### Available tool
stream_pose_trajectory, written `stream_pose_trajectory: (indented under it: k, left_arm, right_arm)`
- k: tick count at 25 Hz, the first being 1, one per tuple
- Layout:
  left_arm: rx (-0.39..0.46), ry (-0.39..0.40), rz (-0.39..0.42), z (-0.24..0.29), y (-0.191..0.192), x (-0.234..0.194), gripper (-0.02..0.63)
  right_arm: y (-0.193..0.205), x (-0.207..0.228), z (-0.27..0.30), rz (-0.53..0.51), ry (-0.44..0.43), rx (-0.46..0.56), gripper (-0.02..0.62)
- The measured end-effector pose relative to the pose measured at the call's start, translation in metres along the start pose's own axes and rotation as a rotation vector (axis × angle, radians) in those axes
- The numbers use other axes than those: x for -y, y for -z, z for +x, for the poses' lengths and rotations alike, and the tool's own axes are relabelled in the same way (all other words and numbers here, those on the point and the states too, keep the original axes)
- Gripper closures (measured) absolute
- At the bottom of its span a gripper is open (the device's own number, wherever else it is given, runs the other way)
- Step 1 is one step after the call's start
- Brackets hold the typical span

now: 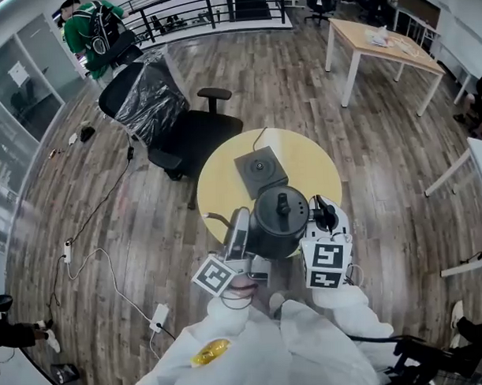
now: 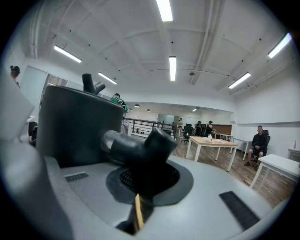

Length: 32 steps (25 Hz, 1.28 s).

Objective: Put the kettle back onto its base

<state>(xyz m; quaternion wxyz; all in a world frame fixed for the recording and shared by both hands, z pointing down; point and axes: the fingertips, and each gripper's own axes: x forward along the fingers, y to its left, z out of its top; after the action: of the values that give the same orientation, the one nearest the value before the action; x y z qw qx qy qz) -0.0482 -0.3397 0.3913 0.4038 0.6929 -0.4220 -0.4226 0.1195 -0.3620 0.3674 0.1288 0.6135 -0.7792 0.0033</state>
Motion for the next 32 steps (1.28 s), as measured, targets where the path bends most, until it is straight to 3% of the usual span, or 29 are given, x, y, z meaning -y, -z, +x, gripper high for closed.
stream_pose_trajectory:
  k: [12,16,20,23,28,32]
  left_arm:
    - [-0.046,-0.042,0.012,0.092,-0.015,-0.064,0.324]
    - [-0.088,-0.059,0.073,0.124,-0.026,-0.094,0.325]
    - [-0.139,-0.03,0.215,0.166,-0.047,-0.114,0.325]
    - [-0.153,-0.036,0.251,0.198,-0.06,-0.136,0.328]
    - [-0.182,-0.049,0.279,0.235,-0.068,-0.195,0.348]
    - [-0.193,-0.049,0.239,0.25,-0.072,-0.239,0.394]
  right_arm:
    - [0.018,0.02,0.106,0.05,0.039,-0.027,0.574]
    - [0.021,0.024,0.149,0.029,0.06,-0.002,0.574]
    - [0.024,0.023,0.197,0.012,0.074,0.04,0.574]
    - [0.028,0.023,0.236,-0.02,0.095,0.074,0.574]
    - [0.061,0.017,0.301,-0.032,0.108,0.099,0.574]
    - [0.097,0.009,0.341,-0.027,0.114,0.079,0.572]
